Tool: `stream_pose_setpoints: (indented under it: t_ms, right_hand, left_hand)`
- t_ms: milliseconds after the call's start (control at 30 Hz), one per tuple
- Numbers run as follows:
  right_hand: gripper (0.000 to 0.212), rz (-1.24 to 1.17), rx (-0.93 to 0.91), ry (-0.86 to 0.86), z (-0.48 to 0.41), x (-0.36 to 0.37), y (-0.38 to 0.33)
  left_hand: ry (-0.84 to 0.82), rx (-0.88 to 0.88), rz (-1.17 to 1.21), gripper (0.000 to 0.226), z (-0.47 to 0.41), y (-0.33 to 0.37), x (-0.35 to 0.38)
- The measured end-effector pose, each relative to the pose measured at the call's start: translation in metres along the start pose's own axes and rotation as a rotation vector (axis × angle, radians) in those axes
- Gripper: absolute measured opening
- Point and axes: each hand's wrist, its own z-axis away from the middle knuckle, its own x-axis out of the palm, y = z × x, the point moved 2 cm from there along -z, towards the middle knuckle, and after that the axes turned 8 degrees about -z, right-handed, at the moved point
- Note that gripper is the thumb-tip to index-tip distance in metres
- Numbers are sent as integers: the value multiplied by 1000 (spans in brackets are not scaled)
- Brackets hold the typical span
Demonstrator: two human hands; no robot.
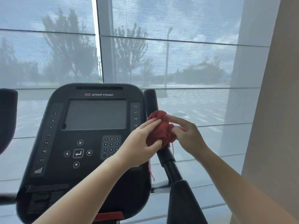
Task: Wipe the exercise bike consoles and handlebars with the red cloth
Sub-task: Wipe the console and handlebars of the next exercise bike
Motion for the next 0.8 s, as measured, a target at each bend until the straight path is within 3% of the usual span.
stream_pose_setpoints:
  t_ms: [67, 133, 267, 400, 533, 700, 800]
  right_hand:
    - [35, 0, -20, -13, 3, 4, -1]
    - [40, 127, -63, -33, 6, 8, -2]
    - [38, 263, -83, 1, 5, 11, -3]
    - [32, 280, -143, 155, -13, 3, -15]
    - [30, 167, -160, 340, -45, -2, -37]
    - [33, 271, -92, 128, -58, 24, -39]
    - [19, 234, -90, 116, -52, 32, -28]
  left_hand:
    - [-15, -51, 139, 61, 0, -5, -3]
    - [-16, -68, 263, 55, 0, -10, -8]
    - [33, -90, 281, 47, -2, -28, -22]
    - [113, -150, 34, 38, -6, -47, -36]
    - [40, -159, -185, 42, -6, -64, -33]
    - [-200, -342, -613, 64, 15, -100, -18]
    - [-265, -391, -684, 70, 26, -117, -11]
